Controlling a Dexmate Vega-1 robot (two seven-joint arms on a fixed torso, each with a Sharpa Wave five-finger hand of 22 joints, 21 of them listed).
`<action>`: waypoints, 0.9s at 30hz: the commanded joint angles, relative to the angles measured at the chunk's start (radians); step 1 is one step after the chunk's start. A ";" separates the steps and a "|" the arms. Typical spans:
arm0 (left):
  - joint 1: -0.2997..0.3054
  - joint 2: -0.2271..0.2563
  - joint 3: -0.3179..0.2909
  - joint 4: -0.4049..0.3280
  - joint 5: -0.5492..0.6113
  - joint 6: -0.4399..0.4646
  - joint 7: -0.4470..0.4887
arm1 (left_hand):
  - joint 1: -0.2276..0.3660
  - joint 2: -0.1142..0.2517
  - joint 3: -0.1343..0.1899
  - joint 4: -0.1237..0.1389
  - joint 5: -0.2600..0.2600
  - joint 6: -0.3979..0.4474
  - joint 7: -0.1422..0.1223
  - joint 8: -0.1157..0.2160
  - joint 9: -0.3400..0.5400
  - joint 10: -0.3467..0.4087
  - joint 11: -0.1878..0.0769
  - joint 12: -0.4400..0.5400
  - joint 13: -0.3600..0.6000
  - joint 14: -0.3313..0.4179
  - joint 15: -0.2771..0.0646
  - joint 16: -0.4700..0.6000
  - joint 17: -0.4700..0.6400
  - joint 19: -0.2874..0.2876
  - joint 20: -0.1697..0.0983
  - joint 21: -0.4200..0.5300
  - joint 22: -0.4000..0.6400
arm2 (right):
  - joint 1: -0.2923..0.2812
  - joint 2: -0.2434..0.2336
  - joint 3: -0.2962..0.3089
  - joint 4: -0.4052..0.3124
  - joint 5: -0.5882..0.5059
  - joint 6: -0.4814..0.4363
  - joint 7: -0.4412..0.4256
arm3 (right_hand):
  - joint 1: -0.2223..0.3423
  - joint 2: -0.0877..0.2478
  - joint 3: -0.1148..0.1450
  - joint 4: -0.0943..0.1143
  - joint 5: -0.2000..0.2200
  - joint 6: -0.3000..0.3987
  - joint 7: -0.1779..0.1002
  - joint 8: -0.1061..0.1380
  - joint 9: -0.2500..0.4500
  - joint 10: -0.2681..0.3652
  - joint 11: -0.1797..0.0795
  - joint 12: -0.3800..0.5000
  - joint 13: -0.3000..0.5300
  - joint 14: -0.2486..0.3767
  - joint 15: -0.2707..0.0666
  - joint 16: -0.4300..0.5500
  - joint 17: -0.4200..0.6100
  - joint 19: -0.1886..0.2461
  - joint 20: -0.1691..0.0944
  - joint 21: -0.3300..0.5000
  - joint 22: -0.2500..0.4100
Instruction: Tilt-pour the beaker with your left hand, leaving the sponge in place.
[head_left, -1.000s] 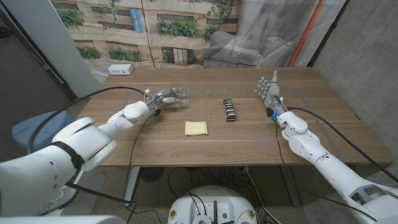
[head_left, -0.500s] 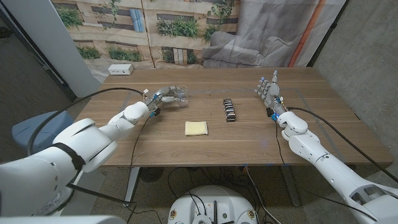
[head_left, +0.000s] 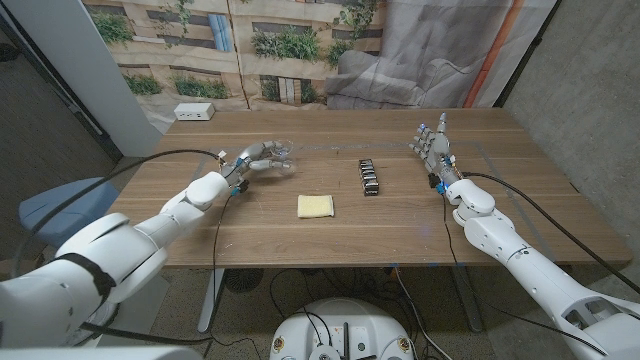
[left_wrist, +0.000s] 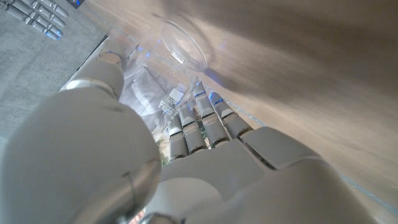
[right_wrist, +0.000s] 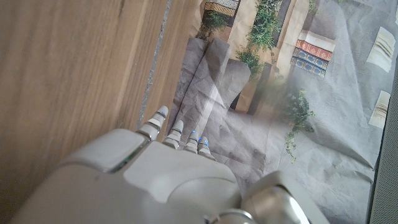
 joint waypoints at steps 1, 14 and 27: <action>0.197 0.176 -0.103 -0.541 0.033 0.166 0.022 | 0.083 0.092 -0.012 0.001 0.005 0.013 -0.006 0.020 0.004 0.047 -0.041 0.005 0.014 0.003 -0.176 0.011 0.010 0.005 -0.067 -0.001 0.004 | 0.001 0.000 0.000 0.001 0.000 0.000 0.001 | 0.007 0.086 -0.007 0.000 0.006 -0.006 -0.002 0.006 0.002 -0.005 -0.001 0.006 0.005 -0.004 -0.017 0.004 0.002 0.000 0.009 0.007 0.004; 0.263 0.232 -0.164 -0.729 0.053 0.283 0.026 | 0.092 0.098 -0.036 0.002 0.007 0.010 0.001 0.032 0.001 0.045 -0.037 0.005 0.030 -0.001 -0.175 0.021 0.024 0.007 -0.065 -0.004 0.005 | 0.001 0.000 0.000 0.002 0.000 0.001 0.002 | 0.007 0.086 -0.007 0.000 0.006 -0.009 -0.001 0.005 0.002 -0.005 -0.001 0.006 0.005 -0.004 -0.020 0.003 0.002 -0.001 0.008 0.007 0.004; 0.336 0.303 -0.211 -0.890 0.056 0.420 0.036 | 0.099 0.103 -0.052 0.003 0.009 0.009 0.005 0.042 -0.001 0.047 -0.032 0.005 0.042 -0.002 -0.170 0.026 0.031 0.003 -0.063 -0.008 0.005 | 0.001 0.000 0.000 0.001 0.000 0.001 0.001 | 0.007 0.086 -0.007 0.000 0.006 -0.008 0.000 0.005 0.002 -0.005 -0.001 0.006 0.005 -0.004 -0.020 0.003 0.002 0.000 0.008 0.007 0.004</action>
